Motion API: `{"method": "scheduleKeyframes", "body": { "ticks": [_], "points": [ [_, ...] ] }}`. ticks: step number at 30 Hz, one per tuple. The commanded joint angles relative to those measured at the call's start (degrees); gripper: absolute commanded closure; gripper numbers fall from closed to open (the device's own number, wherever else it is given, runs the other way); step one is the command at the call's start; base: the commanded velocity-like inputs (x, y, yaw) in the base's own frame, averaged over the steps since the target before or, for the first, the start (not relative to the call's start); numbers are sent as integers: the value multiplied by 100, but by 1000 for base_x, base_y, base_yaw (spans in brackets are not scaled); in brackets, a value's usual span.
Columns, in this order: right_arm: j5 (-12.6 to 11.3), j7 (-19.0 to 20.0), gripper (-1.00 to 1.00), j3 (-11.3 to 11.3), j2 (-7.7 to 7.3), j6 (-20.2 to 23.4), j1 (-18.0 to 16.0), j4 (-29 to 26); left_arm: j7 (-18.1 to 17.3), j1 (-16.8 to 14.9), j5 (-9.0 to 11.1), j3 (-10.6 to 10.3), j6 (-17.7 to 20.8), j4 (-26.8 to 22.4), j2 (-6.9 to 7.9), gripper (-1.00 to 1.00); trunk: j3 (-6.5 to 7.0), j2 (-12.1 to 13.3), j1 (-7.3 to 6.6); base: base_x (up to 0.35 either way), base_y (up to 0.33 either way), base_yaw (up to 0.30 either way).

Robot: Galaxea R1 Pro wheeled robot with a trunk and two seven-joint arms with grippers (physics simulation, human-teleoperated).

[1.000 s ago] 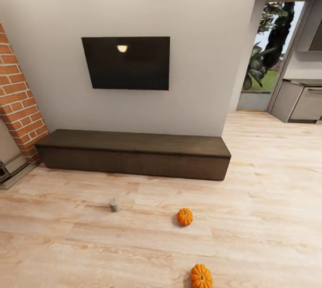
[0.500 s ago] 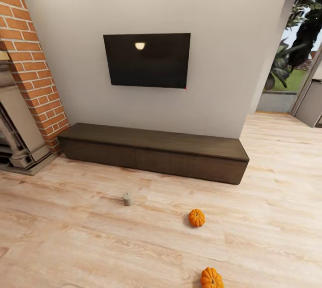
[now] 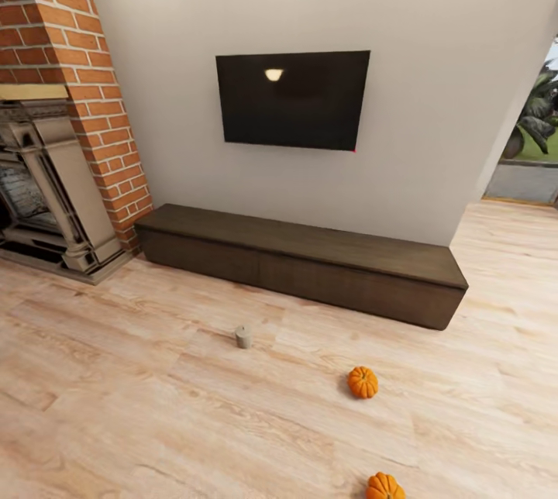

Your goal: Place each of the two pumpkins and all three candles from the living room inside a cabinet in the living room (use any cabinet), then make sure every cabinet is closed, and position the cauldron so it is next to a table in the living room.

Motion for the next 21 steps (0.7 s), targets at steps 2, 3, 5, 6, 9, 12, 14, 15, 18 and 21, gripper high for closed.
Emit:
{"method": "scheduleKeyframes", "body": {
  "ticks": [2, 3, 5, 6, 9, 12, 14, 15, 18, 21],
  "points": [
    [-6, -7, -100, 0, 1, -19, -3, 2, -2, 3, 3, 4, 3, -14, 2, -100, -15, -2, 0, 0, 0, 240],
    [-12, -7, -100, 0, 1, -19, -3, 3, -2, 3, 3, 6, 2, -16, 3, -100, -21, -2, 0, 0, 0, 239],
    [-19, -7, -100, -1, 1, -19, -3, 1, -3, 3, 3, 5, 1, -18, 0, -100, -31, -2, 0, 0, 0, 239],
    [-21, -7, -100, -1, 1, -19, -3, 1, -8, 3, 6, 6, 0, -16, 1, -100, -37, -2, 0, 0, 0, 239],
    [-30, -7, -100, -1, 1, -19, -3, 1, -111, 3, 30, 34, -28, -11, 11, -100, -54, -2, 0, 0, 0, 239],
    [-35, -7, -100, -1, -1, -19, -3, 2, -283, 3, 8, 12, -108, -10, 74, -100, -70, -2, 0, 0, 0, 238],
    [-40, -7, -100, -1, -2, -19, -3, 4, -451, 3, -15, -7, -163, -14, 157, -100, -81, -2, 0, 0, 0, 238],
    [-41, -7, -100, -1, -1, -19, -3, 1, -511, 3, -24, -11, -212, -16, 182, -100, -87, -2, 0, 0, 0, 238],
    [-41, -7, -100, -1, -1, -19, -3, 4, -589, 3, -37, -17, -309, -15, 215, -100, -103, -2, 0, 0, 0, 237],
    [-42, -7, -100, -1, 0, -19, -3, 4, -608, 3, -40, -12, -338, -18, 232, -100, -120, -2, 0, 34, 21, 237]
  ]
}}
